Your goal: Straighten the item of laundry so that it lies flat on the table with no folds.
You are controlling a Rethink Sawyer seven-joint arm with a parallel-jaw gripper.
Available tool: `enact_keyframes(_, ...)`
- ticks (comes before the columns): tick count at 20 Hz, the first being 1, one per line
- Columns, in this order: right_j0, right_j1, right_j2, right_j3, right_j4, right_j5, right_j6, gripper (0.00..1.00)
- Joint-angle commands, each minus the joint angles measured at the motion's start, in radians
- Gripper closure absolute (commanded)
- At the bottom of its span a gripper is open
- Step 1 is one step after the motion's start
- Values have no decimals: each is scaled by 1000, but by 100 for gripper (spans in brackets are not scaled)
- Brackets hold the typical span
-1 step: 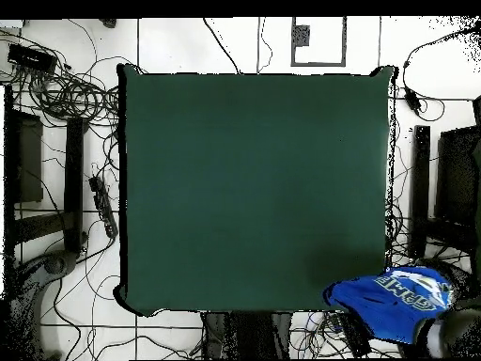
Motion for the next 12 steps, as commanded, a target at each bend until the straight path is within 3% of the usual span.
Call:
enact_keyframes(1, -34, 77, 166, -45, -98, -196, -73, 100)
enact_keyframes(7, 23, 170, 83, -15, -176, -481, 184, 100)
enact_keyframes(12, 106, 339, -57, 33, -157, -731, 412, 100)
